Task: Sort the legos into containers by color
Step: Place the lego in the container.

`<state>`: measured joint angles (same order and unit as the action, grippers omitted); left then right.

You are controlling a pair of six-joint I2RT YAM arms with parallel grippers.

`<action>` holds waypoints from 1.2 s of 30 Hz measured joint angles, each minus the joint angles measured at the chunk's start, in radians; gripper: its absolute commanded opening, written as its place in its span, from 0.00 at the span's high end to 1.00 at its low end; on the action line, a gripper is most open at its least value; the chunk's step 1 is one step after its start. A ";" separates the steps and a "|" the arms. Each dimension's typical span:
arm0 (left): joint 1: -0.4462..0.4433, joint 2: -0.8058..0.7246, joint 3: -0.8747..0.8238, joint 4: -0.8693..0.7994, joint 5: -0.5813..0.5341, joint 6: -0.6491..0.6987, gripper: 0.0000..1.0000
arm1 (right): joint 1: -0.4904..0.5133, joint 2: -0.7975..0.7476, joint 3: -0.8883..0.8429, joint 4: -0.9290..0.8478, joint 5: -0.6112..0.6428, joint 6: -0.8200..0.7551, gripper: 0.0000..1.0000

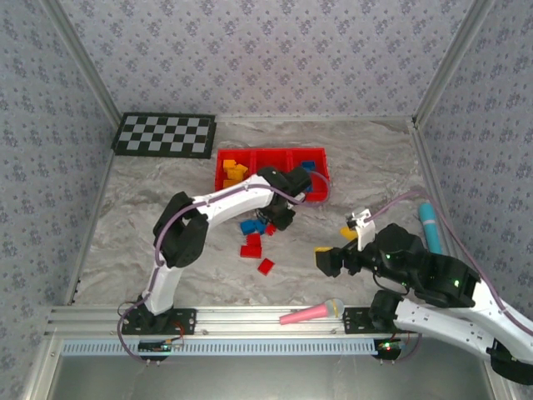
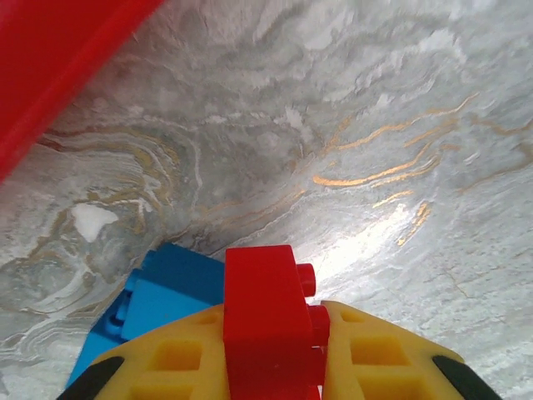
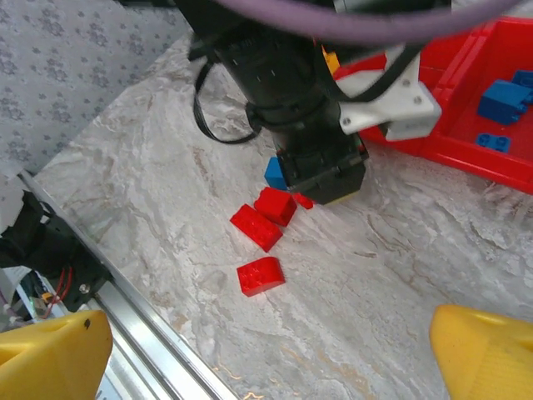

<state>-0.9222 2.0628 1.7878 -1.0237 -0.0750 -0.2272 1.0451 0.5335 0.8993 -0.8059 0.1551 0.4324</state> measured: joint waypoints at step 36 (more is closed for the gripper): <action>0.281 0.348 0.559 0.102 0.092 -0.271 0.44 | -0.071 0.012 -0.072 -0.057 0.122 0.064 0.00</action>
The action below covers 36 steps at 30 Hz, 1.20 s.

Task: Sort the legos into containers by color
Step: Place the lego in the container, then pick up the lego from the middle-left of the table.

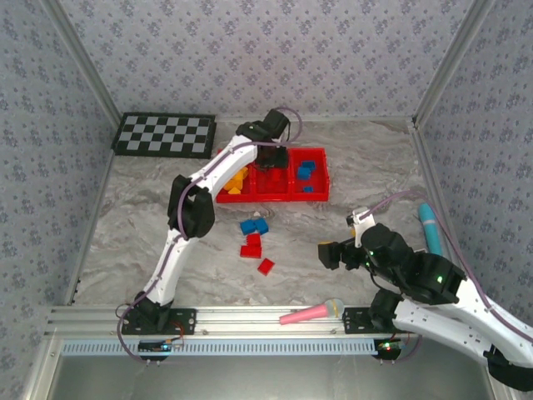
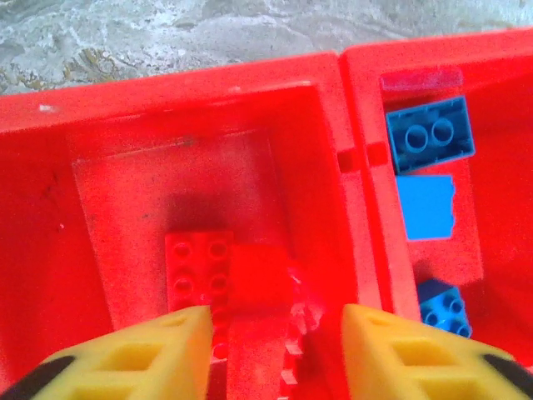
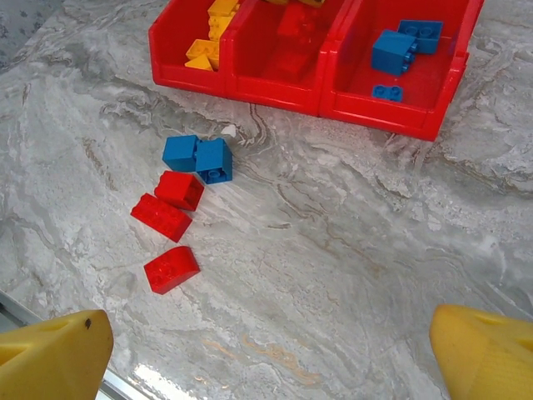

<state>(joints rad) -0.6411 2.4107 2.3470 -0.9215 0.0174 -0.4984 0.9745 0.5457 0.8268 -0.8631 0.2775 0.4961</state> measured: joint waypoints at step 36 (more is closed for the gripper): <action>-0.468 -0.790 -1.130 0.132 -0.132 0.005 0.10 | -0.019 -0.101 -0.017 0.005 0.174 0.174 0.00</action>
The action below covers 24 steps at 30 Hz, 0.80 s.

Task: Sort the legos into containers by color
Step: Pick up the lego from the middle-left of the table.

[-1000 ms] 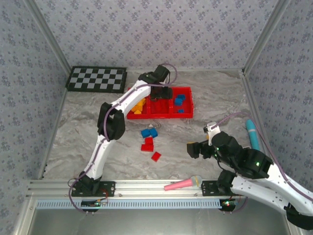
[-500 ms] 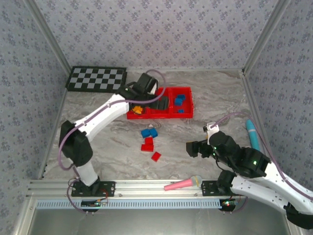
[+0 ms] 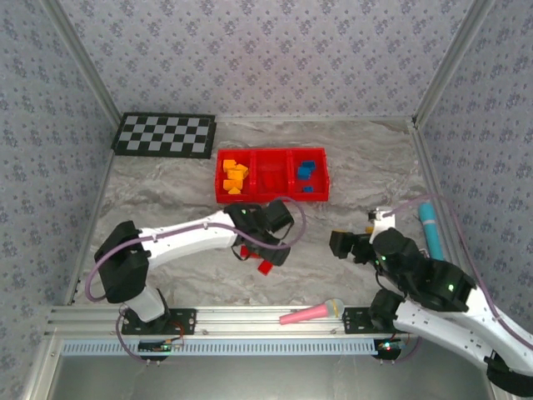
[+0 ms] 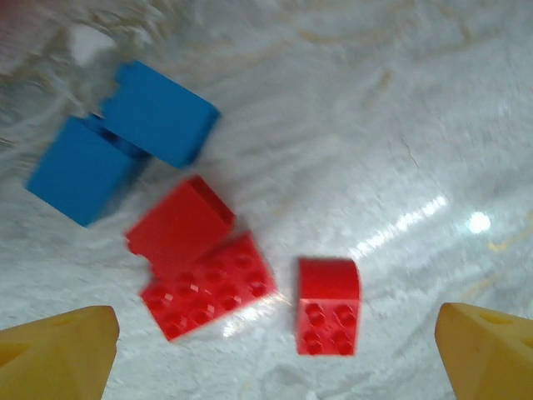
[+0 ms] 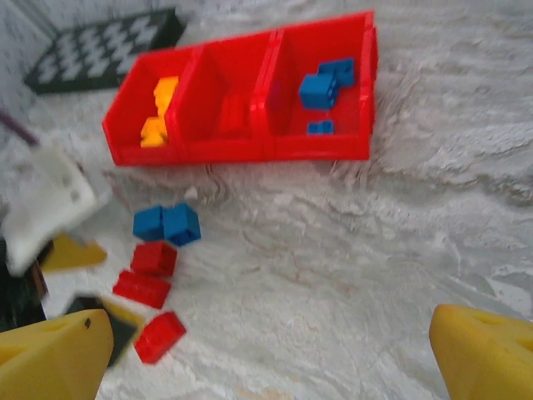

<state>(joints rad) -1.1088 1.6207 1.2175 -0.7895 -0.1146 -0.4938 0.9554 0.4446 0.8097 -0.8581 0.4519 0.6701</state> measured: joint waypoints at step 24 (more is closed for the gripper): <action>-0.078 0.156 -0.140 0.190 0.010 -0.167 0.53 | -0.034 0.053 -0.007 -0.008 0.012 0.023 0.00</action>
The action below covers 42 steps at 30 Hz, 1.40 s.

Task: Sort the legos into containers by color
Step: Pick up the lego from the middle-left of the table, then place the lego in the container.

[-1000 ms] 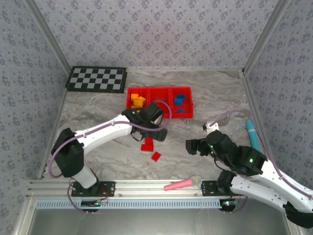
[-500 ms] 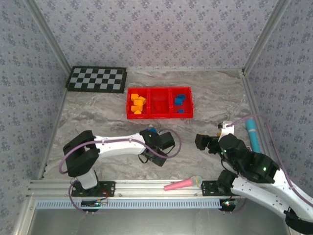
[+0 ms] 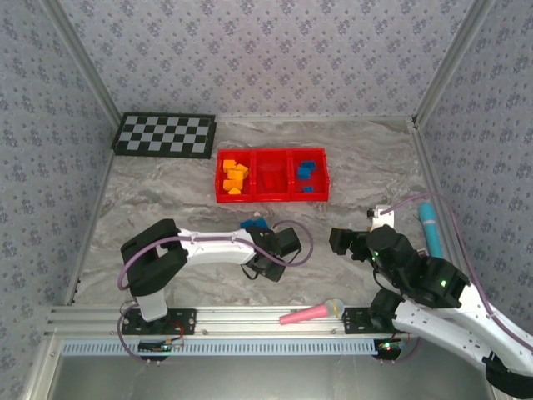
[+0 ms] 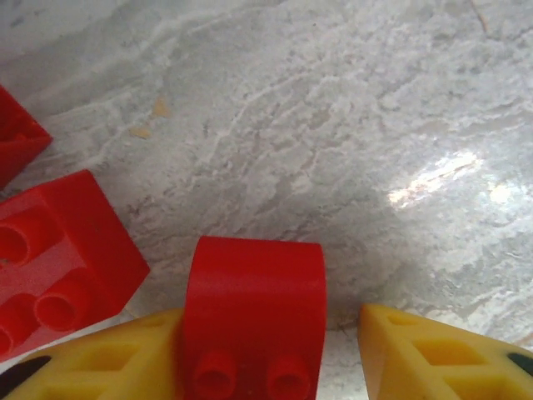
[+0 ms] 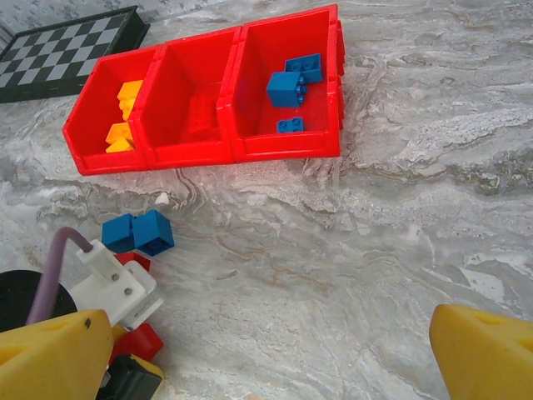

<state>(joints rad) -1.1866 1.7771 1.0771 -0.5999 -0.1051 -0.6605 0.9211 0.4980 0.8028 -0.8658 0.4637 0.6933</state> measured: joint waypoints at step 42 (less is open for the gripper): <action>0.396 0.196 0.602 -0.034 -0.038 0.091 0.90 | -0.078 -0.131 -0.102 0.001 -0.030 -0.003 0.00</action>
<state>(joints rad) -0.7906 1.9732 1.6787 -0.6338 -0.1432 -0.5697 0.8433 0.3668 0.7010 -0.8646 0.4339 0.6907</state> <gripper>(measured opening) 0.312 0.998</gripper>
